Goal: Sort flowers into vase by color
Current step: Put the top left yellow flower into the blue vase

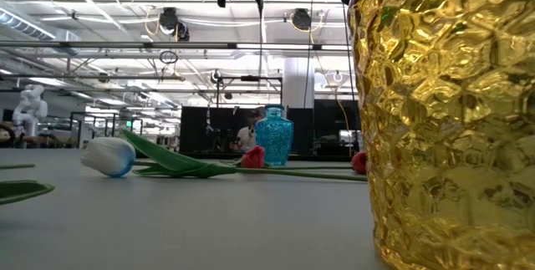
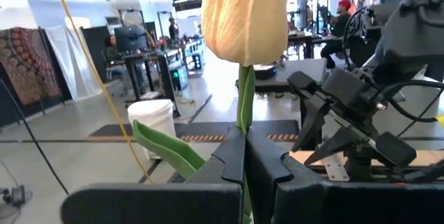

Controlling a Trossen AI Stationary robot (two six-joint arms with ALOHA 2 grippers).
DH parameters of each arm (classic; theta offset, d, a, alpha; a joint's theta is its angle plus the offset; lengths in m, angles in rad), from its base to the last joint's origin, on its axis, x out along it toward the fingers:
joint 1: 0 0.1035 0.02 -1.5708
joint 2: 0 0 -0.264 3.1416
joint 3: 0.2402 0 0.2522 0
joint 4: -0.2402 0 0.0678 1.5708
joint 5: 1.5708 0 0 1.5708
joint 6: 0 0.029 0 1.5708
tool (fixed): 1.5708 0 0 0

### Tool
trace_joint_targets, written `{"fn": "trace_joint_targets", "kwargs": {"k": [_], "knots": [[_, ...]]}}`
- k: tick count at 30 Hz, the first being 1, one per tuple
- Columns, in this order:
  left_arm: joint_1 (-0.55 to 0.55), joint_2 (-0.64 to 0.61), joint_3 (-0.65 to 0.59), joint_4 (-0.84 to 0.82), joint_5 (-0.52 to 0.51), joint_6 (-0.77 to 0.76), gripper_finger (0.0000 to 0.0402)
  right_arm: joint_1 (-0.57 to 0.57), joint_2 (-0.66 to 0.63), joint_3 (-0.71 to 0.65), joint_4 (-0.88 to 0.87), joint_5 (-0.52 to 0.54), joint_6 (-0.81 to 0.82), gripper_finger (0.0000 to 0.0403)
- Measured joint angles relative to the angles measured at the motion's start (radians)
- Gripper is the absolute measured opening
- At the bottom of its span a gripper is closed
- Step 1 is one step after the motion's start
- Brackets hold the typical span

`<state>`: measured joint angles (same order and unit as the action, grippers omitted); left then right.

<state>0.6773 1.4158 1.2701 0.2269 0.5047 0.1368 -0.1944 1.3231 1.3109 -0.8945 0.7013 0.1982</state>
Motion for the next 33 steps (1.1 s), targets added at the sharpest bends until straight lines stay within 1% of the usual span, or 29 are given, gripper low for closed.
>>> {"fn": "trace_joint_targets", "kwargs": {"k": [5, 13, 18, 21, 33], "knots": [[0.003, 0.019, 0.000, 0.048, 0.017, -0.025, 0.0004, 0.000, 0.000, 0.000, -0.003, 0.000, 0.000, 0.0105], [-0.001, 0.050, 0.000, 0.064, 0.023, -0.030, 0.0004, 0.000, 0.000, 0.000, -0.002, 0.000, 0.000, 0.0105], [-0.009, 0.054, 0.000, 0.091, 0.022, -0.055, 0.0004, 0.000, 0.000, 0.000, -0.002, 0.000, 0.000, 0.0105], [-0.015, 0.054, 0.000, 0.115, 0.024, -0.099, 0.0004, 0.000, 0.000, 0.000, -0.002, 0.000, 0.000, 0.0105], [-0.046, 0.053, 0.000, 0.101, 0.017, -0.106, 0.0004, 0.000, 0.000, 0.000, -0.002, 0.000, 0.000, 0.0105]]}}
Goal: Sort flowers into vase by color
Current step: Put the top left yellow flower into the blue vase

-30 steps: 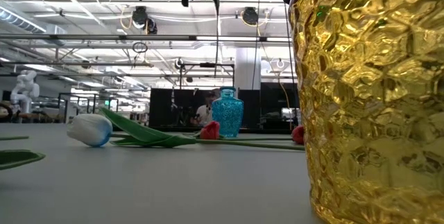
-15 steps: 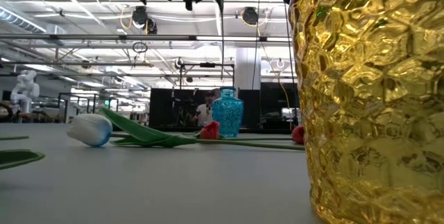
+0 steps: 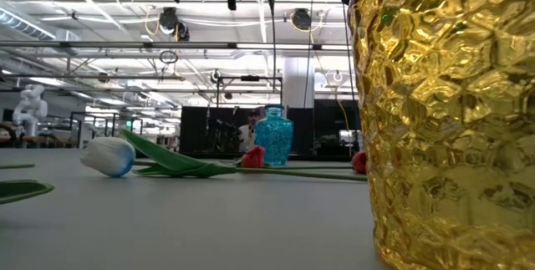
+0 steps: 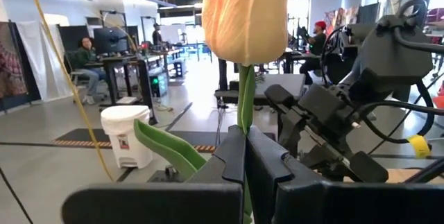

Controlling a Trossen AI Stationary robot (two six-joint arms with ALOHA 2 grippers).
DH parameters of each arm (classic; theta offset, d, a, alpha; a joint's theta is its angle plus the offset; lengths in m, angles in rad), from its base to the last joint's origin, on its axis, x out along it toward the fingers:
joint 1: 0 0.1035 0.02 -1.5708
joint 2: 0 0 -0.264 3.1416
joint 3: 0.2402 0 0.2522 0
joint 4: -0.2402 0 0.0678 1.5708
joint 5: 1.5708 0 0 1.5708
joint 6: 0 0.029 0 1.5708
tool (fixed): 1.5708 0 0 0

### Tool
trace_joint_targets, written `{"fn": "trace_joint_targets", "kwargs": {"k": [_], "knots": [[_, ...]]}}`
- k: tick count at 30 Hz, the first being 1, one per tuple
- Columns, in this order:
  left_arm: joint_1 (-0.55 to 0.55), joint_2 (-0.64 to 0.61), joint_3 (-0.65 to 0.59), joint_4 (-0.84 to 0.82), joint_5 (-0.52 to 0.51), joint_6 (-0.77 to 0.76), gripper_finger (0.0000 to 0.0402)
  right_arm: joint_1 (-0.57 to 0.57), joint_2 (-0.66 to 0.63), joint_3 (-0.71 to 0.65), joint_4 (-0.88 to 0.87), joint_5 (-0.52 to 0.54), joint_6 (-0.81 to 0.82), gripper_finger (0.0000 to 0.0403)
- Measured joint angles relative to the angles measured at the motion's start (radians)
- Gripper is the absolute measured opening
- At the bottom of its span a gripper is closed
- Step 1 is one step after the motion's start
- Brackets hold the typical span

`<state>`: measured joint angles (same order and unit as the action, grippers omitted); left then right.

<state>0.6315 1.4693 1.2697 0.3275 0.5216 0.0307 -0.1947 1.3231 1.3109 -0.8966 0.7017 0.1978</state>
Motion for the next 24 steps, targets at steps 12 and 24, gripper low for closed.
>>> {"fn": "trace_joint_targets", "kwargs": {"k": [12, 24], "knots": [[0.001, 0.025, 0.000, 0.006, -0.051, 0.000, 0.0004, 0.000, 0.000, 0.000, 0.000, 0.000, 0.000, 0.0105], [0.001, 0.074, 0.000, 0.033, -0.051, 0.001, 0.0004, 0.000, 0.000, 0.000, -0.026, 0.000, 0.005, 0.0105]]}}
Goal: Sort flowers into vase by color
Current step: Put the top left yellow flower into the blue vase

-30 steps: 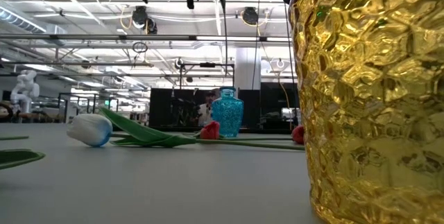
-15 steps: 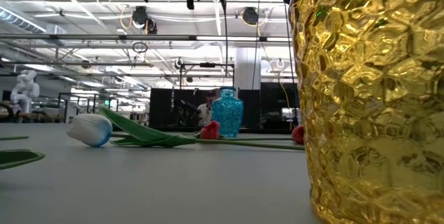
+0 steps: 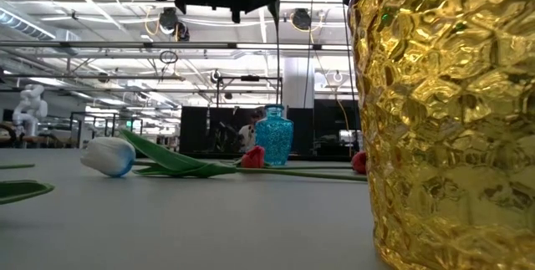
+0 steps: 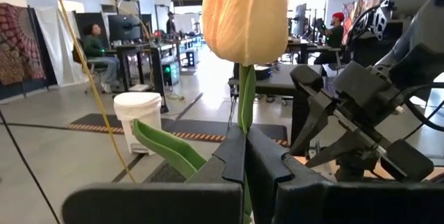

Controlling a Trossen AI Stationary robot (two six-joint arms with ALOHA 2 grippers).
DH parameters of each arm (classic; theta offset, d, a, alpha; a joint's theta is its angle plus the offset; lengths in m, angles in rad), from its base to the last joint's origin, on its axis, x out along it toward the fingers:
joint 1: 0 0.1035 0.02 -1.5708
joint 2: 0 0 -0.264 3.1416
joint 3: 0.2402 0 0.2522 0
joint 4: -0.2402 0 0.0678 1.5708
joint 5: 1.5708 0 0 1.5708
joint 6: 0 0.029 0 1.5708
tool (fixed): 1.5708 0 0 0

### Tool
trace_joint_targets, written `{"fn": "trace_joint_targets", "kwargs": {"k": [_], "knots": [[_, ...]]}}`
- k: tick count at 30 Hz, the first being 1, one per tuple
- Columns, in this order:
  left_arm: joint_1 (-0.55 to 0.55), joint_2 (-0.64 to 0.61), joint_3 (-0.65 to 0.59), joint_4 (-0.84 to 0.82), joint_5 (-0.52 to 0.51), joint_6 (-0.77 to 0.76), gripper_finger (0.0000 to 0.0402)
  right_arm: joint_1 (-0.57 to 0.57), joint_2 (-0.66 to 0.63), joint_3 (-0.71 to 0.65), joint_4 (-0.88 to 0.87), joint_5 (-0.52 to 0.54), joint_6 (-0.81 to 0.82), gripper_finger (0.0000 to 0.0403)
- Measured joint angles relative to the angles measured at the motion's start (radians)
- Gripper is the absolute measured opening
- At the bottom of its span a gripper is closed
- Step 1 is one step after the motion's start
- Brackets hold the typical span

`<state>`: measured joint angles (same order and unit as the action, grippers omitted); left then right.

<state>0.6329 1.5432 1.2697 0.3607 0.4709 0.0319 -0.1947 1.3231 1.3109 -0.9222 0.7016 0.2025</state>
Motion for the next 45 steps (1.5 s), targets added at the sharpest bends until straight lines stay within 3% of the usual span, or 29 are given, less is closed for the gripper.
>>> {"fn": "trace_joint_targets", "kwargs": {"k": [45], "knots": [[-0.001, 0.000, 0.000, -0.066, 0.000, 0.001, 0.0004, 0.000, 0.000, 0.000, 0.000, 0.000, 0.014, 0.0105]]}}
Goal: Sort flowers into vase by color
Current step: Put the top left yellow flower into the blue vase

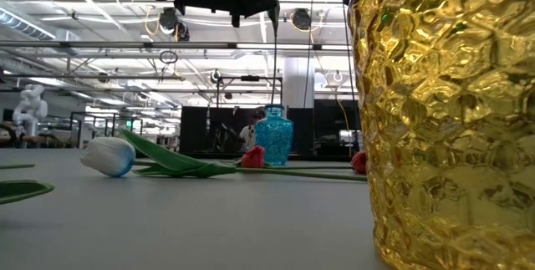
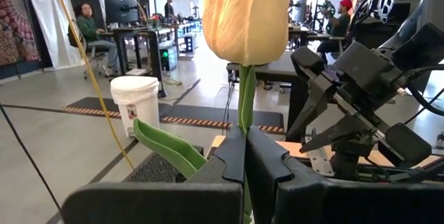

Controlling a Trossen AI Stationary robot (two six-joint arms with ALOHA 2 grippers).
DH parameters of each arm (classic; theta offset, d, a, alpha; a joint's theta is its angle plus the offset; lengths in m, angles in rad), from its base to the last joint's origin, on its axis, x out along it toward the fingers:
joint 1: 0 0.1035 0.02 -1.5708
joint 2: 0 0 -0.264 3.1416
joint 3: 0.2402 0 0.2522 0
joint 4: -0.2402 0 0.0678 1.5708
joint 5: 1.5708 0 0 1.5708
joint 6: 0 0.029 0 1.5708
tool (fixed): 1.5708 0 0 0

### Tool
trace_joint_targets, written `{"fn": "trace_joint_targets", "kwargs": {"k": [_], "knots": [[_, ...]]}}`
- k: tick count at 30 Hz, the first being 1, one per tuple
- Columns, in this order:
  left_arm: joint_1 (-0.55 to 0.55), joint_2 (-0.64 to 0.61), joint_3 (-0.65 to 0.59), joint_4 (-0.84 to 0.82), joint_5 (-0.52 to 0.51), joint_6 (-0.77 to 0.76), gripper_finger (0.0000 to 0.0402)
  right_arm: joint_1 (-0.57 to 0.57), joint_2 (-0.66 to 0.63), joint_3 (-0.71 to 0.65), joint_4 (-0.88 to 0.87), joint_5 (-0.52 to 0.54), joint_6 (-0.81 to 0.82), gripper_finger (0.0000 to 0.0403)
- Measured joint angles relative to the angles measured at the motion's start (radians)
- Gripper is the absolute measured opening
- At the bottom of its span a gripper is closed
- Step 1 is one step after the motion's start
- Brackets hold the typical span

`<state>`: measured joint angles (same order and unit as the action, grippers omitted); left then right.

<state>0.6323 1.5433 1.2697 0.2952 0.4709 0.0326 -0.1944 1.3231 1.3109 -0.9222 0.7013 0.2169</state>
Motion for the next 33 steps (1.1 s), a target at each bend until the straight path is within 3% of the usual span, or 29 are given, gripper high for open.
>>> {"fn": "trace_joint_targets", "kwargs": {"k": [8, 33], "knots": [[0.000, 0.000, 0.000, -0.014, 0.000, -0.001, 0.0008, 0.000, 0.000, 0.000, -0.010, 0.000, 0.007, 0.0105], [0.000, 0.000, 0.000, -0.054, 0.000, 0.001, 0.0107, 0.000, 0.000, 0.000, -0.011, 0.000, 0.007, 0.0105]]}}
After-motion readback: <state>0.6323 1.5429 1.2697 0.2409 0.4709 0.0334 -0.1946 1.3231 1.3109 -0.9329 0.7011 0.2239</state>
